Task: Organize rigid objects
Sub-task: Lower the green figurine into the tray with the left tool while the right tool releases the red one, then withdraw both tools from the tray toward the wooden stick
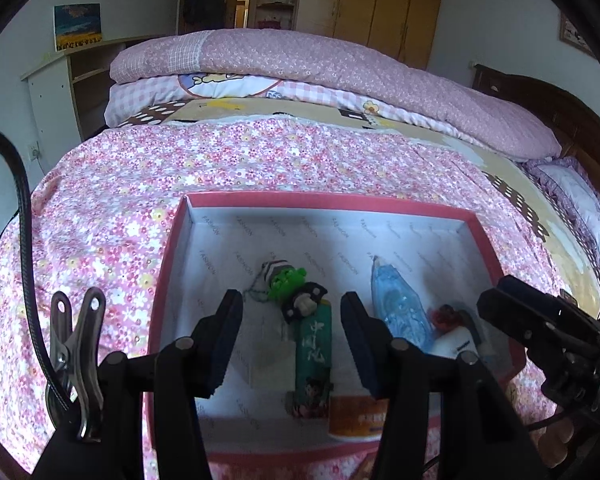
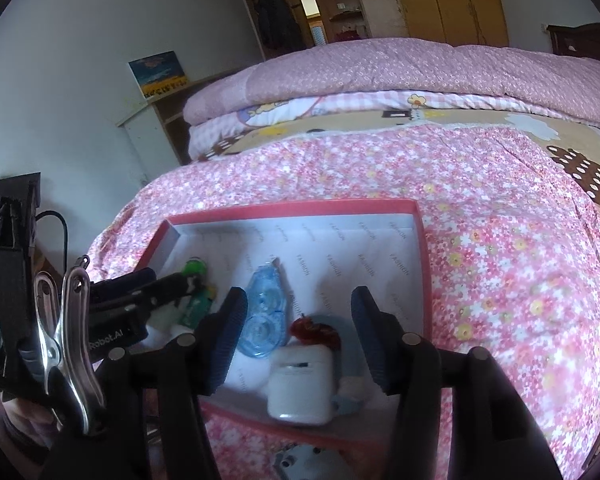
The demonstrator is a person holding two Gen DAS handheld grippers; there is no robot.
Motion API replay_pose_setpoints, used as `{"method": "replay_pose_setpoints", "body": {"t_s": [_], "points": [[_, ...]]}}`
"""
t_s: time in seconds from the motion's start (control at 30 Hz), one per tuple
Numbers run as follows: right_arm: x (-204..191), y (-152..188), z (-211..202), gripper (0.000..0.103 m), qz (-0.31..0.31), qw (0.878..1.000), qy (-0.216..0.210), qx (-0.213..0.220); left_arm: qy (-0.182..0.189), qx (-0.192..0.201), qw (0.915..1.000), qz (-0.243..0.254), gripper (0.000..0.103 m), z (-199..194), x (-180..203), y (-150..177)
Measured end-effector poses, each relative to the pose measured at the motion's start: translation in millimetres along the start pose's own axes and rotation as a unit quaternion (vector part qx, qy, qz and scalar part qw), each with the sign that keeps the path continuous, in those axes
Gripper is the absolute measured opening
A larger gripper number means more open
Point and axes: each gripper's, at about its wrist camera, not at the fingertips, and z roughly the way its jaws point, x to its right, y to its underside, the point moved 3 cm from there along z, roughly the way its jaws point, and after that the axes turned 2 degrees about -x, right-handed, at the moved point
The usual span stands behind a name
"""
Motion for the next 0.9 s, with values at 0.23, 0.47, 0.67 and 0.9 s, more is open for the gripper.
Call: {"method": "replay_pose_setpoints", "body": {"t_s": [0.23, 0.47, 0.67, 0.9], "points": [[-6, 7, -17, 0.055, -0.002, 1.000, -0.006, 0.008, 0.006, 0.010, 0.9999, 0.010, 0.054, -18, 9, 7], [-7, 13, -28, 0.055, 0.002, 1.000, -0.009, 0.010, 0.014, 0.014, 0.9997, 0.012, 0.054, -31, 14, 14], [-8, 22, -40, 0.055, 0.002, 1.000, -0.010, 0.011, 0.022, 0.014, 0.9995, 0.017, 0.054, -41, 22, 24], [-2, 41, -51, 0.055, 0.002, 1.000, -0.002, 0.003, 0.032, 0.006, 0.9991, 0.026, 0.054, -49, 33, 44]]}}
